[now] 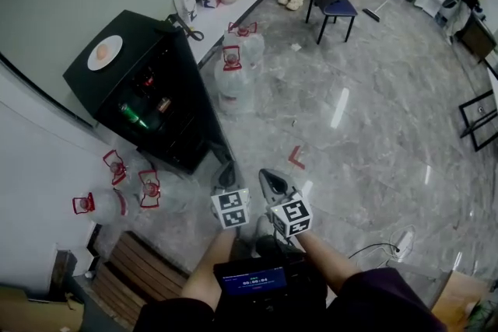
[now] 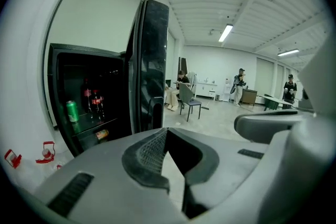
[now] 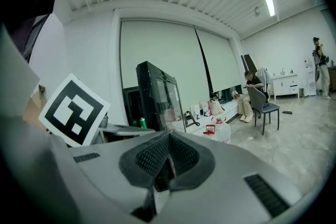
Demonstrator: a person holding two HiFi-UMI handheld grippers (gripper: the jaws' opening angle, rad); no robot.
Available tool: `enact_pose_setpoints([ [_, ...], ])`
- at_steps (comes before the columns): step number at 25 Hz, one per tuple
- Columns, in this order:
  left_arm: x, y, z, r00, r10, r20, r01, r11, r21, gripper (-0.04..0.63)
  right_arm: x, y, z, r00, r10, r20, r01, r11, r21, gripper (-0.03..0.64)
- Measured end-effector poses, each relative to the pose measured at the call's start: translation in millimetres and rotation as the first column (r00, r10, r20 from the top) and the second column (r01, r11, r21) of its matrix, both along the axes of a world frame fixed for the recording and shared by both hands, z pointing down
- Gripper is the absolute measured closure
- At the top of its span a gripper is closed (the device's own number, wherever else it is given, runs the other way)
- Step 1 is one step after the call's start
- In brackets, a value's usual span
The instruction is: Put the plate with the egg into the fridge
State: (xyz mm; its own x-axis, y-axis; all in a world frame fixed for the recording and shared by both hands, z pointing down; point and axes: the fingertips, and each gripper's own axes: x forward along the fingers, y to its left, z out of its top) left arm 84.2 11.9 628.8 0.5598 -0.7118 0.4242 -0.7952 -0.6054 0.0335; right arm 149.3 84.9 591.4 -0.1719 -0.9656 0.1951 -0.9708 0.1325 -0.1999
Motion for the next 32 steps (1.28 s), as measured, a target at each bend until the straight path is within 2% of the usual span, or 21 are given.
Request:
enact_pose_setpoints([
  [3, 8.9, 10.2, -2.3, 0.999, 0.035, 0.004, -0.035, 0.999, 0.010, 0.586, 8.0, 3.3, -6.3, 1.000, 0.010, 0.021, -0.010, 1.000, 0.012, 0.609],
  [9, 8.9, 14.2, -24.1, 0.995, 0.093, -0.019, -0.092, 0.994, 0.058, 0.586, 15.7, 3.7, -10.1, 1.000, 0.004, 0.003, -0.004, 1.000, 0.026, 0.609],
  [12, -0.4, 7.2, -44.2, 0.992, 0.125, -0.019, -0.122, 0.987, 0.107, 0.586, 10.6, -5.7, -15.7, 0.999, -0.023, -0.025, 0.024, 0.999, 0.041, 0.609],
  [16, -17.2, -8.8, -70.2, 0.983, 0.180, 0.020, -0.181, 0.969, 0.169, 0.586, -7.4, -28.0, -35.1, 0.990, -0.099, -0.096, 0.108, 0.990, 0.091, 0.609],
  [20, -48.3, -39.9, -101.4, 0.985, 0.158, 0.073, -0.171, 0.956, 0.238, 0.586, -45.2, -64.5, -66.3, 0.963, -0.205, -0.176, 0.233, 0.960, 0.155, 0.609],
  [25, -99.9, -93.1, -144.0, 0.996, 0.062, 0.071, -0.083, 0.939, 0.334, 0.586, -93.8, -135.5, -121.0, 0.929, -0.308, -0.206, 0.351, 0.909, 0.225, 0.609],
  [28, -129.3, -128.8, -171.4, 0.995, 0.032, 0.094, -0.068, 0.912, 0.405, 0.586, -122.8, -189.9, -159.6, 0.905, -0.359, -0.229, 0.410, 0.880, 0.239, 0.609],
  [32, -170.9, -177.9, -211.2, 0.986, -0.005, 0.166, -0.079, 0.864, 0.497, 0.586, -160.2, -271.7, -203.6, 0.857, -0.418, -0.301, 0.494, 0.834, 0.248, 0.609],
])
